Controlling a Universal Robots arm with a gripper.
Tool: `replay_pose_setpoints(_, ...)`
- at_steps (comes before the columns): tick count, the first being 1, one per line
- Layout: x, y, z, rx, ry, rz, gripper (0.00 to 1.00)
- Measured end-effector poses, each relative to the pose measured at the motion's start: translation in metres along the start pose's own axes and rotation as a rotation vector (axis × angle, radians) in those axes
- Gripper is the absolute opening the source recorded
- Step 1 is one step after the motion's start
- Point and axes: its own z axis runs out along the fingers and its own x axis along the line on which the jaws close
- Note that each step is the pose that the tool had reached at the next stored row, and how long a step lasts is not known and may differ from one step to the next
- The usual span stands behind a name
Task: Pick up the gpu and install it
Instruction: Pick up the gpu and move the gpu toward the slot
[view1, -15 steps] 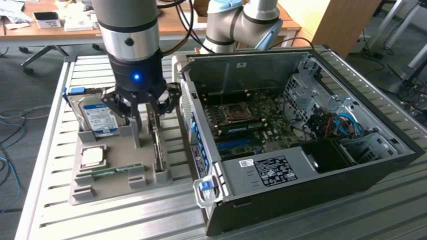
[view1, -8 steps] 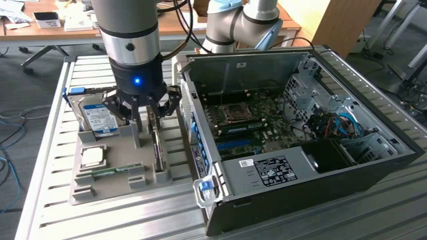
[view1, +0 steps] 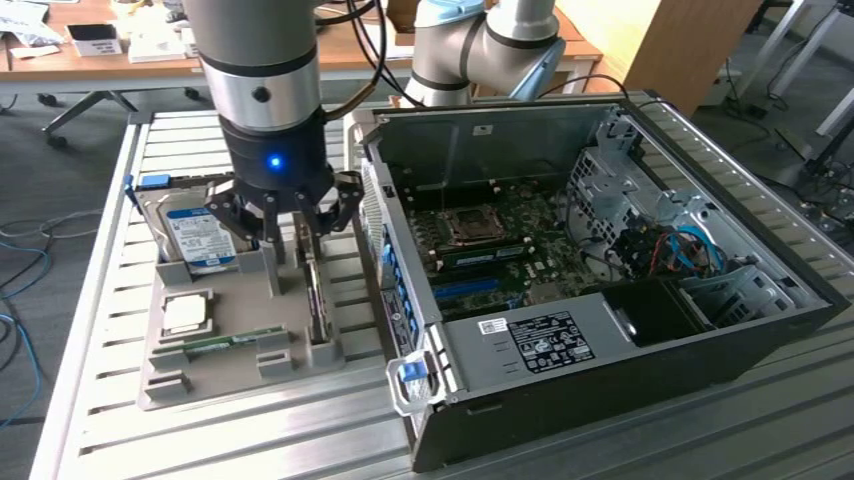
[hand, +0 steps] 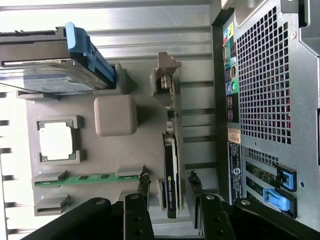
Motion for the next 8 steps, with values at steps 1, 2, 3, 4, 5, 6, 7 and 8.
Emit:
replay_pose_setpoints(1,-0.0001,0.0,0.0,0.0,0.0,0.0,0.43)
replay_pose_setpoints(2,-0.0002,0.0,0.0001,0.0001,0.0,0.0,0.43)
replay_pose_setpoints(3,-0.0002,0.0,0.0001,0.0001,0.0,0.0,0.43)
replay_pose_setpoints(4,-0.0003,0.0,0.0002,0.0,0.0001,0.0,0.43)
replay_pose_setpoints(5,-0.0004,0.0,0.0004,0.0,0.0,0.0,0.43)
replay_pose_setpoints(6,-0.0004,0.0,0.0009,-0.0001,-0.0001,0.0,0.43)
replay_pose_setpoints(7,-0.0004,0.0,0.0017,-0.0001,-0.0001,0.0,0.43)
replay_pose_setpoints(8,-0.0003,-0.0001,0.0028,0.0,0.0001,0.0,0.43)
